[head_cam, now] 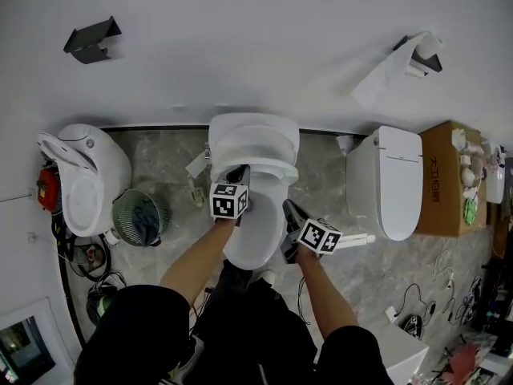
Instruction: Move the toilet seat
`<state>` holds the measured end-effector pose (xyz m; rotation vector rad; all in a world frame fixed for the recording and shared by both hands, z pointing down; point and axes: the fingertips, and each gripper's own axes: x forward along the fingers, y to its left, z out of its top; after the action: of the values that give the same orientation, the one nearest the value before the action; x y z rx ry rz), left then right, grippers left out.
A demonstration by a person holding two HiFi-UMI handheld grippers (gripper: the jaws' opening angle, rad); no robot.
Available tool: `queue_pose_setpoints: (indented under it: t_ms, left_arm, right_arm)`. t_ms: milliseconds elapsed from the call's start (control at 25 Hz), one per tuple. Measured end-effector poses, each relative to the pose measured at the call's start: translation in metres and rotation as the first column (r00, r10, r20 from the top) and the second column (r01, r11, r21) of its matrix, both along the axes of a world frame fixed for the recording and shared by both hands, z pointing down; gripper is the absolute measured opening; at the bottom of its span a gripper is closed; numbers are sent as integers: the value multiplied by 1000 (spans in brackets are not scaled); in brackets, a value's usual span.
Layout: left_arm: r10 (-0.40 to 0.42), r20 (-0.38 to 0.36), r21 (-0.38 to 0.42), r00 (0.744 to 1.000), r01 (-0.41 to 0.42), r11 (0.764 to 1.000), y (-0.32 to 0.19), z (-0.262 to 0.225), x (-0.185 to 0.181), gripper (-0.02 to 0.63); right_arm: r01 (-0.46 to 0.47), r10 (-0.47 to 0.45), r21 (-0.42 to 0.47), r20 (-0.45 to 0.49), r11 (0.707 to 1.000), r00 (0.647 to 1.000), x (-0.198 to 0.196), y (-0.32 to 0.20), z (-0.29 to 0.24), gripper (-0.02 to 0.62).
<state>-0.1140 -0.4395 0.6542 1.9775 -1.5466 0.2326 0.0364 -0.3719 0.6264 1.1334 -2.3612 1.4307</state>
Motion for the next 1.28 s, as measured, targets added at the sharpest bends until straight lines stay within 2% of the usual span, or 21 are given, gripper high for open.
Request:
queue_pose_setpoints:
  t_ms: [200, 280, 440, 600, 800, 920, 1040, 1280]
  left_arm:
    - [9, 33, -32, 999, -8, 999, -39, 4, -10, 3]
    - [16, 46, -46, 999, -14, 999, -53, 5, -14, 3]
    - [23, 62, -73, 998, -19, 997, -73, 9, -22, 3]
    - [46, 99, -63, 994, -40, 997, -81, -2, -29, 5]
    - [84, 140, -2, 987, -84, 996, -54, -36, -25, 5]
    - [95, 160, 53, 982, -105, 993, -28, -65, -19, 3]
    - [70, 162, 105, 984, -87, 991, 1, -96, -15, 5]
    - [53, 186, 184, 981, -88, 979, 54, -142, 9, 4]
  right_arm:
    - [129, -120, 55, -143, 990, 982, -8, 10, -2, 5]
    - [158, -141, 78, -194, 984, 971, -8, 11, -5, 4]
    - [184, -155, 101, -245, 978, 957, -4, 11, -8, 4]
    - [206, -169, 114, -268, 972, 948, -2, 9, -11, 4]
    - [202, -124, 225, -316, 953, 941, -2, -17, -46, 3]
    - [215, -115, 304, -316, 928, 942, -10, -32, -76, 3]
    - [236, -119, 382, -305, 894, 945, -20, -39, -105, 3]
    - [305, -158, 513, -310, 803, 938, -30, -28, -154, 3]
